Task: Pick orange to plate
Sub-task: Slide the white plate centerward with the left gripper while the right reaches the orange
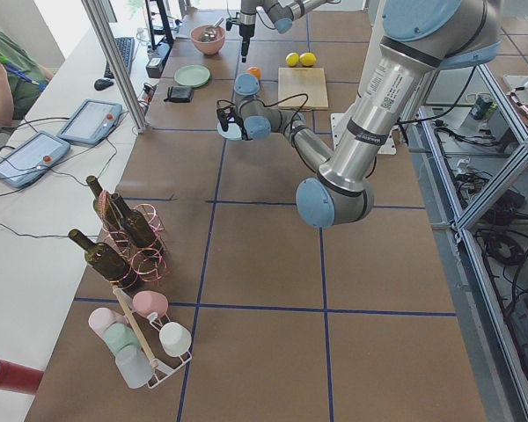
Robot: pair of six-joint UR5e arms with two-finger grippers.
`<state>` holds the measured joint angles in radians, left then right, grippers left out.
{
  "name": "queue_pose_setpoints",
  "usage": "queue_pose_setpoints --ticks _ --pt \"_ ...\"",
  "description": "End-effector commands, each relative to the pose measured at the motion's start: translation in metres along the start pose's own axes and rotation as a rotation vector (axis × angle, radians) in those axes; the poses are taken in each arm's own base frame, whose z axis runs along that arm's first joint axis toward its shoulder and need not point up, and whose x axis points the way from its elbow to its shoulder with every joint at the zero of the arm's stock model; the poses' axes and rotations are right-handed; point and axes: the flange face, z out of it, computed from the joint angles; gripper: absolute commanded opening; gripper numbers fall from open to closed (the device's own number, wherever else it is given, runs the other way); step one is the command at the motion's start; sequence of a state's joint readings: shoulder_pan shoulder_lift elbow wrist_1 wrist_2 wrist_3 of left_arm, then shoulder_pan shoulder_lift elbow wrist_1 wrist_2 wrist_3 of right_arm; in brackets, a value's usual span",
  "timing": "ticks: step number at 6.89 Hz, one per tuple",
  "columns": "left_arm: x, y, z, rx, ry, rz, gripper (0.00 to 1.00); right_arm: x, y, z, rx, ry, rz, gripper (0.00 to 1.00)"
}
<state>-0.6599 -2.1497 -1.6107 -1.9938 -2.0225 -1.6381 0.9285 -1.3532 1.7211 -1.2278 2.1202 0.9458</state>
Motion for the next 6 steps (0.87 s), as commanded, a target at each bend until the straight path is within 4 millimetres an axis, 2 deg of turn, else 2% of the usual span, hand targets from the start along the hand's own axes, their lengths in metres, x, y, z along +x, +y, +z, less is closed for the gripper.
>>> queue_pose_setpoints --ticks 1,2,4,5,6 --pt "0.025 0.052 0.044 0.007 -0.01 -0.032 0.0 -0.016 0.015 0.02 -0.003 0.021 -0.031 1.0" --pt "0.023 0.064 0.055 0.024 -0.012 -0.031 0.0 -0.015 0.016 0.021 -0.006 0.026 -0.031 1.0" --pt "0.014 0.069 0.077 0.017 -0.012 -0.031 0.02 -0.011 0.017 0.024 -0.014 0.035 -0.036 1.0" --pt "0.012 0.069 0.077 0.017 -0.012 -0.02 0.96 -0.012 0.019 0.027 -0.019 0.038 -0.039 1.0" --pt "0.015 0.067 0.07 0.021 0.0 -0.007 1.0 -0.013 0.023 0.035 -0.031 0.047 -0.042 1.0"
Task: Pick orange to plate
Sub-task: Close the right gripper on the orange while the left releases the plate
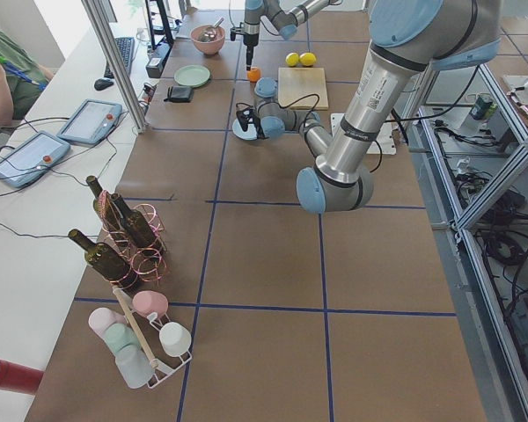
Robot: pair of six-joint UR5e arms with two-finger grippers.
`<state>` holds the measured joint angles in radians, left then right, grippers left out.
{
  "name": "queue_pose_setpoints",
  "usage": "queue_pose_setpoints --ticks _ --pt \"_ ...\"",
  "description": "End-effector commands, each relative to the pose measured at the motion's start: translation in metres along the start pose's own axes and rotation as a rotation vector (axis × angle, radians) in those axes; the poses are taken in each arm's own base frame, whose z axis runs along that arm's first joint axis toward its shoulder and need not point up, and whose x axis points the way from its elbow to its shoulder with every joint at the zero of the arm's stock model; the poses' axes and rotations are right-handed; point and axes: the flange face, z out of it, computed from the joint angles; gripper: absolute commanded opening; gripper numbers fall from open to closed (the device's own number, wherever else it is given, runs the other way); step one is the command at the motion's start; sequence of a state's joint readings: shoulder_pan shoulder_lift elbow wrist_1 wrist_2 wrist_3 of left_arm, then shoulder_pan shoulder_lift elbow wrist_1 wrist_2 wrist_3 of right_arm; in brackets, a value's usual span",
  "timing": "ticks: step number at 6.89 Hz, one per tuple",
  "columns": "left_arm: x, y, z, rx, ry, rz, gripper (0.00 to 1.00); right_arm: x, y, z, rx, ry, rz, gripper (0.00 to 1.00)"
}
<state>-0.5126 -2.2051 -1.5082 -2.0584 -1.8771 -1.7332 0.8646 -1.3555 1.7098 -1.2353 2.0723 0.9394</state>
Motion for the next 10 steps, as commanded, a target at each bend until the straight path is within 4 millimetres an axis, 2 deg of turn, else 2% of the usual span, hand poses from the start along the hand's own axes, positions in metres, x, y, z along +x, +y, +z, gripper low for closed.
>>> queue_pose_setpoints --ticks 1,4,10 --pt "0.006 -0.005 -0.017 0.008 0.032 0.02 1.0 -0.003 0.008 0.022 -0.034 0.02 -0.007 1.0" --pt "0.008 -0.009 -0.025 0.016 0.042 0.019 1.0 0.003 0.012 0.04 -0.061 0.043 -0.003 1.0" --pt "-0.002 -0.012 -0.032 0.021 0.044 0.017 1.0 0.006 0.01 0.04 -0.061 0.047 -0.003 1.0"
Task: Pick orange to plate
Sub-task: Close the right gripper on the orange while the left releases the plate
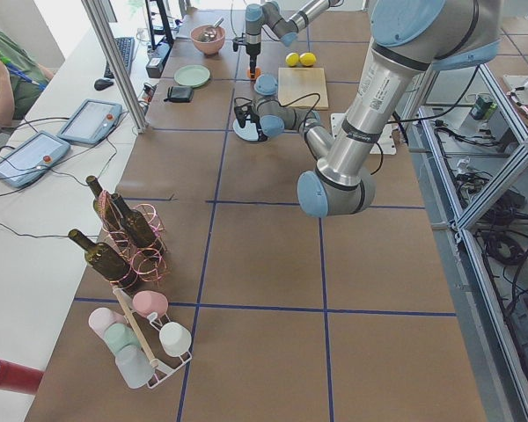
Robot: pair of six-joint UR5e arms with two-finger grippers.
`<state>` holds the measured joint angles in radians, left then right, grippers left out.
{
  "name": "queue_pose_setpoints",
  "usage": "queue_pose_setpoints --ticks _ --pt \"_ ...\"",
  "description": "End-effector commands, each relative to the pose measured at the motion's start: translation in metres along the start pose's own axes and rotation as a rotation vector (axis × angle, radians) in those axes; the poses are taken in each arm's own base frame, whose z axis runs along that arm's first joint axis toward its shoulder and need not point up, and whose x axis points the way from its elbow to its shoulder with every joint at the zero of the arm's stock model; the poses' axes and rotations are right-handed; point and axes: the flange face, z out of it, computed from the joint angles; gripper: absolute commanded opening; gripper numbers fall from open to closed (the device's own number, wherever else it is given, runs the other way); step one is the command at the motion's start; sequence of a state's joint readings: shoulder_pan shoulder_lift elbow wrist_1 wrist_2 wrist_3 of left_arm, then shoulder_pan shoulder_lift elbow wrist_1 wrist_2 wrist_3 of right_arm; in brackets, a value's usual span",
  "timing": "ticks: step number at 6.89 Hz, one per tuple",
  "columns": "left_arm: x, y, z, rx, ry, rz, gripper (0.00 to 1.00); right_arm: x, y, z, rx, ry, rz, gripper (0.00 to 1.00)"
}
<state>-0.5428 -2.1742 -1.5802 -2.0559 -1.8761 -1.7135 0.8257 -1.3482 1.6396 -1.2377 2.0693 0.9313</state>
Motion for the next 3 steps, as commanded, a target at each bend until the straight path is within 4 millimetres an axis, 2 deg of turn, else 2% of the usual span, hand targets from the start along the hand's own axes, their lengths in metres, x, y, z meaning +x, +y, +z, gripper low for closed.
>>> queue_pose_setpoints --ticks 1,3 --pt "-0.002 -0.0005 0.0002 0.001 -0.002 -0.001 1.0 0.0028 0.0003 0.0012 -0.003 0.004 0.004 1.0" --pt "-0.0048 -0.0004 0.0016 0.001 -0.005 -0.001 1.0 0.0104 -0.007 -0.0058 0.009 0.004 0.017 1.0"
